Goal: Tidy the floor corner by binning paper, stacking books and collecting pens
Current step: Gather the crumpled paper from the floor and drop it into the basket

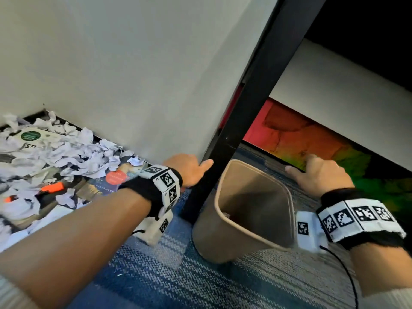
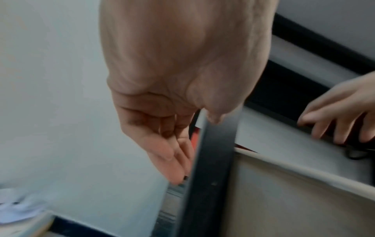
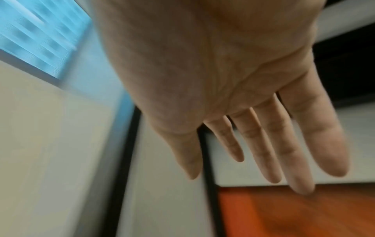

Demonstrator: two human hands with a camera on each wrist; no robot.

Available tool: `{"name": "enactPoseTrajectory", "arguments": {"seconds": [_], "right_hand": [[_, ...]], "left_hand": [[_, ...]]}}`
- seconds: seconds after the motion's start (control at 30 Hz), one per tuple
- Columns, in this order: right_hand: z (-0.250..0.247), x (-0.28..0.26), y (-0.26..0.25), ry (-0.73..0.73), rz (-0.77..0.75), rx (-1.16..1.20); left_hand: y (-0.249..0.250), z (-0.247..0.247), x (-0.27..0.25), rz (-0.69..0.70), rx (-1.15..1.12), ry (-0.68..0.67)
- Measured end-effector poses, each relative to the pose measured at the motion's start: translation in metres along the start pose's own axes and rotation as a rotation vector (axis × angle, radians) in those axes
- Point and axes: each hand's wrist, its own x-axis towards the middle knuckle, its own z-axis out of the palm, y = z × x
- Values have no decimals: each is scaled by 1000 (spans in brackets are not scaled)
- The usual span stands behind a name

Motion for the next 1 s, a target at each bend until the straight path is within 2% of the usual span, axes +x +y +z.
{"name": "enactPoseTrajectory", "arguments": {"seconds": [0.07,0.13,0.23,0.37,0.47,0.53,0.6,0.67,0.77,0.9,1.0], "right_hand": [[-28,-5,-35,104,-153,64],[-40,-10,-79,130,-313,130],[-43,-23,-134,135,-413,59],[-29,-47,-175,162,-549,29],[10,-58,-223,-40,-721,121],[55,-56,-259,-196,-786,132],[108,-50,-289,-309,-788,109],[160,-41,-307,-392,-721,79],[218,-20,-322,-407,-650,53],[260,3,-336,-452,-620,41],[280,2,-345,-487,-654,79]], "left_hand": [[-27,-10,4,-66,44,59],[-59,-15,6,-157,107,115],[-104,-10,1,-284,192,149],[-151,5,-11,-423,321,80],[-184,16,-18,-496,379,32],[-203,23,-24,-555,354,29],[-221,32,-29,-602,330,34],[-237,42,-33,-606,291,30],[-248,62,-39,-601,233,-19],[-251,88,-44,-675,406,-103],[-257,99,-40,-642,491,-69]]}}
